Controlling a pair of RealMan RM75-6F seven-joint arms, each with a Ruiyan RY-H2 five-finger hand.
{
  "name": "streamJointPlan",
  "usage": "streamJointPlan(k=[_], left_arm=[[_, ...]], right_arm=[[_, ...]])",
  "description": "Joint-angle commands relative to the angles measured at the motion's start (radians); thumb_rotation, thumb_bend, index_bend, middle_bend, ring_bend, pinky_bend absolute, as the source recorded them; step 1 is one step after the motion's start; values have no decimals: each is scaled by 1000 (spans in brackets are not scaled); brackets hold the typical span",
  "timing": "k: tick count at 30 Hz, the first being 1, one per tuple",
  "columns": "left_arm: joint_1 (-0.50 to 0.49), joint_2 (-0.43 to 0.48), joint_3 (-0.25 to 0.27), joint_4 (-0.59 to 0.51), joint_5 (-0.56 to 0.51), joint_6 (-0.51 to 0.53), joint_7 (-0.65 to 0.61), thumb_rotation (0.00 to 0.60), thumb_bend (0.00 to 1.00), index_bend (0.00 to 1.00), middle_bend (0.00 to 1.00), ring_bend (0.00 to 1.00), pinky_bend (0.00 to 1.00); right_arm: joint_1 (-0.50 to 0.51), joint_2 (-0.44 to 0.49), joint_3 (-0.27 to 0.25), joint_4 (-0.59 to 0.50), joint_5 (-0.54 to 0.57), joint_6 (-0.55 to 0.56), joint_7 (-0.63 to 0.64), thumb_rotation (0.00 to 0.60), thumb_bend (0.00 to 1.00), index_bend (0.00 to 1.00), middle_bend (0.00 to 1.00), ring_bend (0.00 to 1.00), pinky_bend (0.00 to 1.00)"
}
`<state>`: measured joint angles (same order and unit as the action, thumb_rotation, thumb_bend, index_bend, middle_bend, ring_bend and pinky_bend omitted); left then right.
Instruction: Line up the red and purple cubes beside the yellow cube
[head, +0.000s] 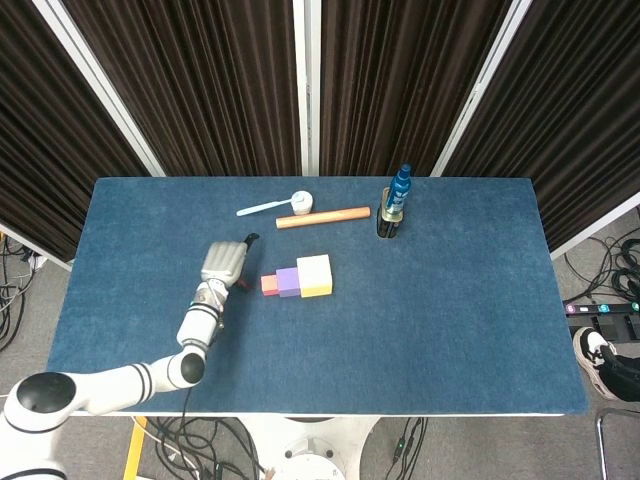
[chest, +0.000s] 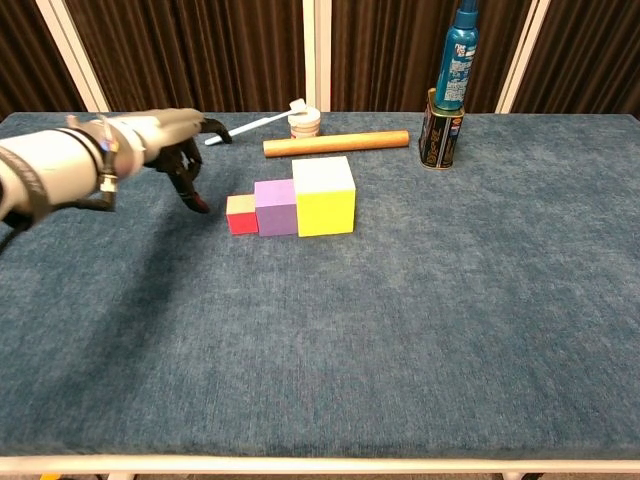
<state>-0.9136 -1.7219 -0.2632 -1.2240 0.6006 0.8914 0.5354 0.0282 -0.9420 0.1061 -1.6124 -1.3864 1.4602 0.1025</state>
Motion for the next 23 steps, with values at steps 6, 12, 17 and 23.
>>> streamJointPlan(k=[6, 12, 17, 23], left_arm=[[248, 283, 76, -274, 279, 312, -182, 600, 150, 185, 464, 426, 615], [407, 411, 191, -346, 506, 487, -281, 600, 148, 185, 277, 233, 310], [522, 467, 256, -372, 607, 606, -314, 600, 139, 185, 240, 197, 256], [640, 486, 306, -424, 668, 712, -325, 600, 132, 185, 239, 197, 255]], right_arm=[[21, -30, -6, 71, -20, -44, 101, 600, 198, 0, 72, 5, 92], [44, -65, -15, 109, -62, -63, 150, 600, 220, 0, 0, 0, 0], [47, -83, -17, 104, -79, -46, 131, 600, 221, 0, 0, 0, 0], [38, -85, -17, 75, -87, -13, 97, 600, 221, 0, 0, 0, 0]])
